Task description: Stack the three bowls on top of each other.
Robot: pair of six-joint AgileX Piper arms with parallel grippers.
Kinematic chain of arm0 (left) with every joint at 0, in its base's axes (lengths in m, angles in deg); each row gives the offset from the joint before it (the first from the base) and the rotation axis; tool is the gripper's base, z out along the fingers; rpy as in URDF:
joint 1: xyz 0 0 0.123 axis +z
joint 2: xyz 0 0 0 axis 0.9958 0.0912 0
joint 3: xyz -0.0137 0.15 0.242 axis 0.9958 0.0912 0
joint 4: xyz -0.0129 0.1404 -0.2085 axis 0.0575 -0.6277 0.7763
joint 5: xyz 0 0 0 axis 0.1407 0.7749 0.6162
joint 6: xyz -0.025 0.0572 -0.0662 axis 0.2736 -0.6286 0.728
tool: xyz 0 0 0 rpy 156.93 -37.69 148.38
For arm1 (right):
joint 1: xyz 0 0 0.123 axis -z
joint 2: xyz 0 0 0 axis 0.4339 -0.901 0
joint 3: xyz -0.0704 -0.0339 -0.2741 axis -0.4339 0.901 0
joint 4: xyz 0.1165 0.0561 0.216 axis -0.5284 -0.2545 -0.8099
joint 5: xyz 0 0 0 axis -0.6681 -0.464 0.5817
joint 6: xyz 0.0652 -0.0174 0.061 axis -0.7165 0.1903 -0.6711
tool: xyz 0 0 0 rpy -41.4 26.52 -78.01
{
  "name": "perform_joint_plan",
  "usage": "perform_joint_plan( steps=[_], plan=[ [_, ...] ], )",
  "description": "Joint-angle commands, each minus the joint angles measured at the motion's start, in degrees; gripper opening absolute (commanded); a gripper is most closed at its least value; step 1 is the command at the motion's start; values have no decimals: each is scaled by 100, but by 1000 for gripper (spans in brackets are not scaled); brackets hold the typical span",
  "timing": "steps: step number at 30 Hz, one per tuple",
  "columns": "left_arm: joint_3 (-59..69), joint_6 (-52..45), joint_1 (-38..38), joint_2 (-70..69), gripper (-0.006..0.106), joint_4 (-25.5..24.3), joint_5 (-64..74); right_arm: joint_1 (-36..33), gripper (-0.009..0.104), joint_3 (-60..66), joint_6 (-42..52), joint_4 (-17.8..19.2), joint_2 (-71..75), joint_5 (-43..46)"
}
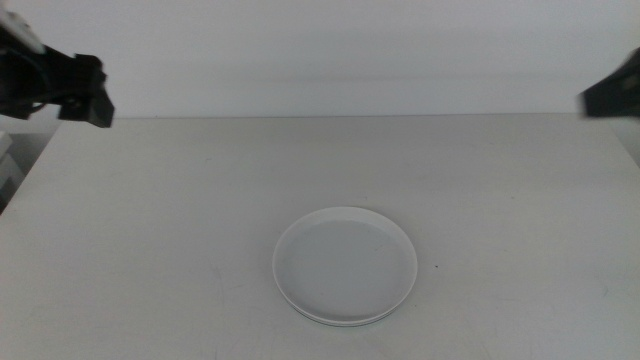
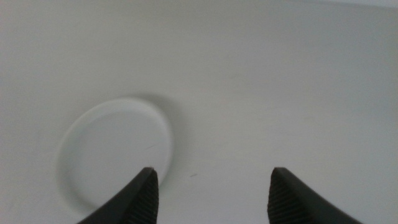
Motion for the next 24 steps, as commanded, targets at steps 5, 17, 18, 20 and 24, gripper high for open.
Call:
perform_joint_plan(
  steps=[5, 17, 18, 20, 24],
  plan=[
    [730, -87, 13, -1070, 105, 296, -959, 1172, 45, 239, 1309, -1191, 537, 120],
    [4090, -177, 13, -3351, 105, 399, -3268, -300, 45, 3240, 1575, -615, 3207, 2712],
    [4265, -177, 13, -3509, 105, 399, -3377, -345, 45, 3375, 1505, -538, 3393, 2747],
    [4653, -177, 13, -3883, 105, 399, -3604, -379, 45, 3666, 1328, -382, 3795, 2762],
    [5251, -177, 13, -4635, 105, 561, -3979, -379, 45, 4193, 1282, -212, 4398, 2876]
  ],
)
